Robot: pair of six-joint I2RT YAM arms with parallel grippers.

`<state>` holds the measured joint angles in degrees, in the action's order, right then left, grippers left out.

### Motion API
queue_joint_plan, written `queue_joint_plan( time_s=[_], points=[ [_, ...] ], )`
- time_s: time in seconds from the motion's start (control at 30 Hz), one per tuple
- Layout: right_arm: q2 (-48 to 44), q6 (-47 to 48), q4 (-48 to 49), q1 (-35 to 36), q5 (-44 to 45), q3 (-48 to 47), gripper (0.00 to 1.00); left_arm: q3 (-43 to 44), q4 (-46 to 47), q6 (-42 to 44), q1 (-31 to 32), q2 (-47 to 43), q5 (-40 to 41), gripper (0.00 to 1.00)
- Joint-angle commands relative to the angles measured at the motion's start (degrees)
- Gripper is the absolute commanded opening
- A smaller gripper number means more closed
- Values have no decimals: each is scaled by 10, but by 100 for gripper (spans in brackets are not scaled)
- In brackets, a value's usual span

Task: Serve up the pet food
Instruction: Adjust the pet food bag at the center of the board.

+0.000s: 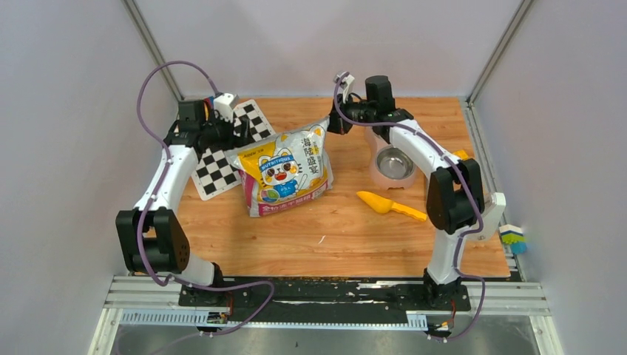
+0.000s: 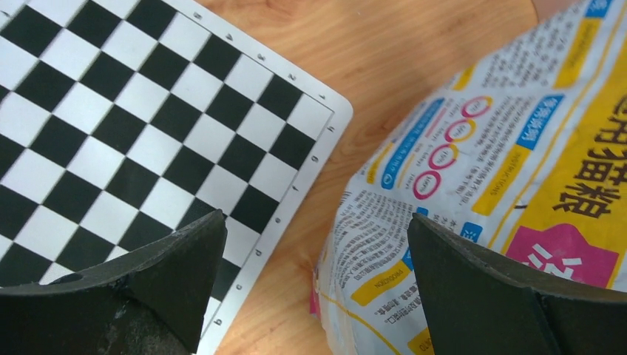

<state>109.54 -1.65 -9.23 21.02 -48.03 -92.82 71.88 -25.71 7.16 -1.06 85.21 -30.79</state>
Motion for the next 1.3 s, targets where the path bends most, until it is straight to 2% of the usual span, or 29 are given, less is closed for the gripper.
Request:
queue_joint_plan(
  time_s=[0.0,0.27,0.4,0.73,0.93,1.03,1.1,1.27],
  points=[
    [6,-18,52,-8,-12,-117,0,-31,-64,39,28,-36,-36,100],
    [77,-28,24,-5,-13,-219,0,-68,-88,56,73,-71,-53,100],
    [102,-26,21,7,-13,-254,0,-68,-99,61,79,-82,-87,100],
    [130,-19,19,44,-19,-315,0,-76,-110,73,104,-88,-139,100],
    [130,-17,9,52,6,-313,0,-78,-102,60,109,-93,-118,100],
    [118,9,-9,46,30,-293,28,-68,-91,45,107,-101,-63,100],
    [106,13,-25,39,41,-279,42,-58,-90,38,100,-105,-35,100],
    [48,50,-39,27,96,-220,69,-13,-103,35,89,-96,-8,100]
  ],
)
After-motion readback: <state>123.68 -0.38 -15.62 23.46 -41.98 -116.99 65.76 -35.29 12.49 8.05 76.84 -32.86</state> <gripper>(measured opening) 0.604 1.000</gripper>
